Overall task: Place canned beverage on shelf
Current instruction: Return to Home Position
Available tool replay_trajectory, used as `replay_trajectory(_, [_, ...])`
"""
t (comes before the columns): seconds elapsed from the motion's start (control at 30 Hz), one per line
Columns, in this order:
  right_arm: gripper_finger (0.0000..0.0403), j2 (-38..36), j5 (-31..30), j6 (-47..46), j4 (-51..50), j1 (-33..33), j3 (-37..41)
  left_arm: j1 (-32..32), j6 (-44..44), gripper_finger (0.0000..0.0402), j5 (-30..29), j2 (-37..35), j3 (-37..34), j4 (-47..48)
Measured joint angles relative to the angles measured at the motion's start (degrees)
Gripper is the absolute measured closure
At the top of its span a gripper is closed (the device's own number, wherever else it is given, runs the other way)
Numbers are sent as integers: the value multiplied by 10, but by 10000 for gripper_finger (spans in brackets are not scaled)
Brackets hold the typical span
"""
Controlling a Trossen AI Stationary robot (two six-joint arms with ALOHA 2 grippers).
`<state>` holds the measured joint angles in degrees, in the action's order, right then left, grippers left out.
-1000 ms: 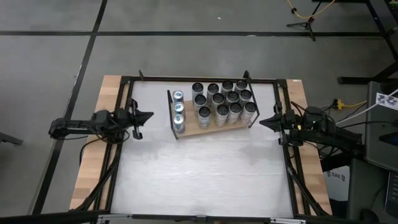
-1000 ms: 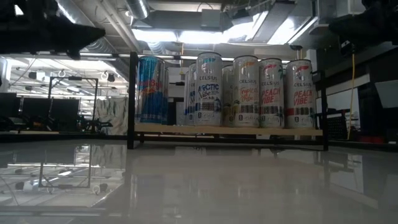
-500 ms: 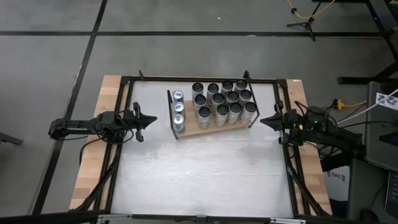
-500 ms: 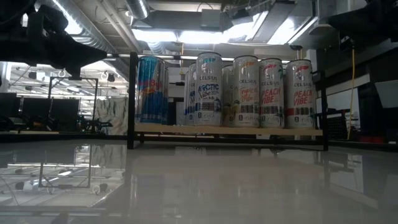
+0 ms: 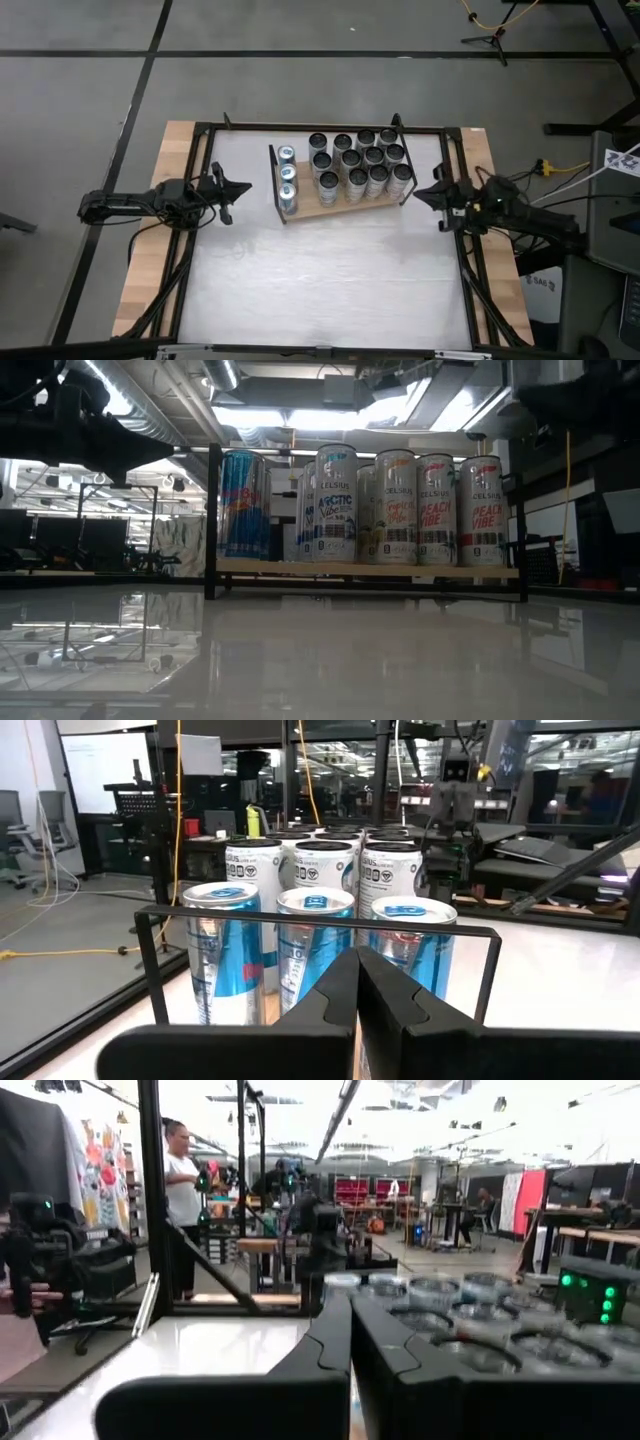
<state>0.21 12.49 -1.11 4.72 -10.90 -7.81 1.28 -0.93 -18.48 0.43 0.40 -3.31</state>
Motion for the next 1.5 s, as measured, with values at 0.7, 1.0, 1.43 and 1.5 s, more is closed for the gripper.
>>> replay_trajectory(0.7, [401, 0, -56, 15, -23, 0, 74, 0, 0, 401, -1, 0, 0, -1])
replay_trajectory(1.0, [401, 0, -56, 14, -24, 0, 74, 0, 0, 401, -1, 0, 0, -1])
replay_trajectory(1.43, [401, 0, -56, 14, -25, 0, 74, 0, 0, 401, -1, 0, 0, -1])
replay_trajectory(1.5, [401, 0, -56, 14, -25, 0, 74, 0, 0, 401, -1, 0, 0, -1])
